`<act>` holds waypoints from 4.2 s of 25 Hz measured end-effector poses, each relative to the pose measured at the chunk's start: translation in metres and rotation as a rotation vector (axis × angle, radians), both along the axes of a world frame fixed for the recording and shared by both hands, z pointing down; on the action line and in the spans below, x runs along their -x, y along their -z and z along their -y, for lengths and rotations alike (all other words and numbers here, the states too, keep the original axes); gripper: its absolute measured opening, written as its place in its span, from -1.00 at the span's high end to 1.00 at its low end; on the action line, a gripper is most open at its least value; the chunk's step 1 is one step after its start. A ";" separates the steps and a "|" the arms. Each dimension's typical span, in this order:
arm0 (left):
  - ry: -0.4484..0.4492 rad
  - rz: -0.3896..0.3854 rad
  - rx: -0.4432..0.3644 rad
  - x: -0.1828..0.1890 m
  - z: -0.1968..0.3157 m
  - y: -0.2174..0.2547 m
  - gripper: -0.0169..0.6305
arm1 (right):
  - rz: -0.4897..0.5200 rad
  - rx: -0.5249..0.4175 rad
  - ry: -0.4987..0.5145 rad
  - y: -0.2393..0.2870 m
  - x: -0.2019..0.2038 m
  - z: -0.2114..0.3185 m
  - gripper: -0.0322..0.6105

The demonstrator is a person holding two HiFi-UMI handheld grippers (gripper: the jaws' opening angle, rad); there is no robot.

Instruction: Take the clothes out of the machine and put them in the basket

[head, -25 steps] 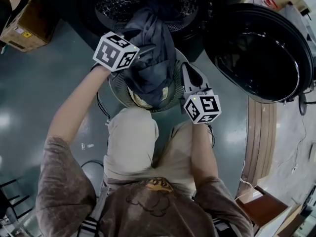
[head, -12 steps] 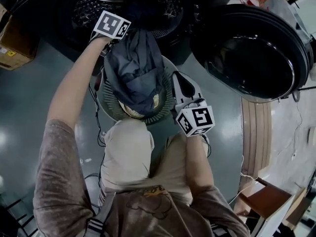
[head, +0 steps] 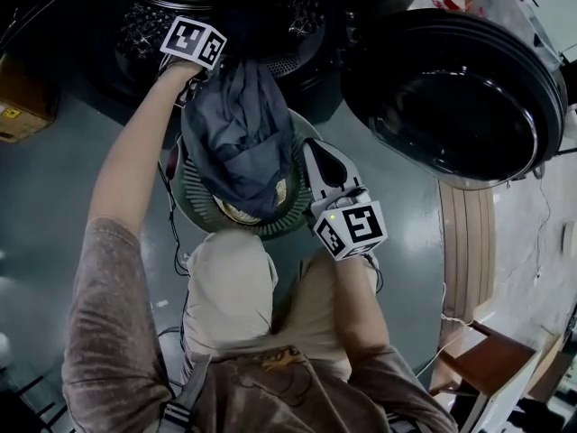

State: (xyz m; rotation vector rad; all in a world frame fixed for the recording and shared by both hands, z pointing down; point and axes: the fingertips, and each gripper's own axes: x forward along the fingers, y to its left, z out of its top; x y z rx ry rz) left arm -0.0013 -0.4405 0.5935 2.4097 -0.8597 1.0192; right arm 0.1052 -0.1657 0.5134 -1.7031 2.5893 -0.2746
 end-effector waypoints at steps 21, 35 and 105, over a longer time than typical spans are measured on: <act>-0.217 -0.088 -0.078 -0.005 -0.212 0.049 0.79 | 0.021 0.009 0.011 -0.011 -0.009 0.002 0.90; -0.295 -0.115 -0.097 -0.009 -0.270 0.053 0.09 | 0.043 -0.012 0.028 -0.002 -0.006 -0.004 0.90; -0.118 -0.329 -0.043 0.016 -0.252 0.103 0.14 | 0.013 0.130 0.056 0.040 0.044 -0.001 0.90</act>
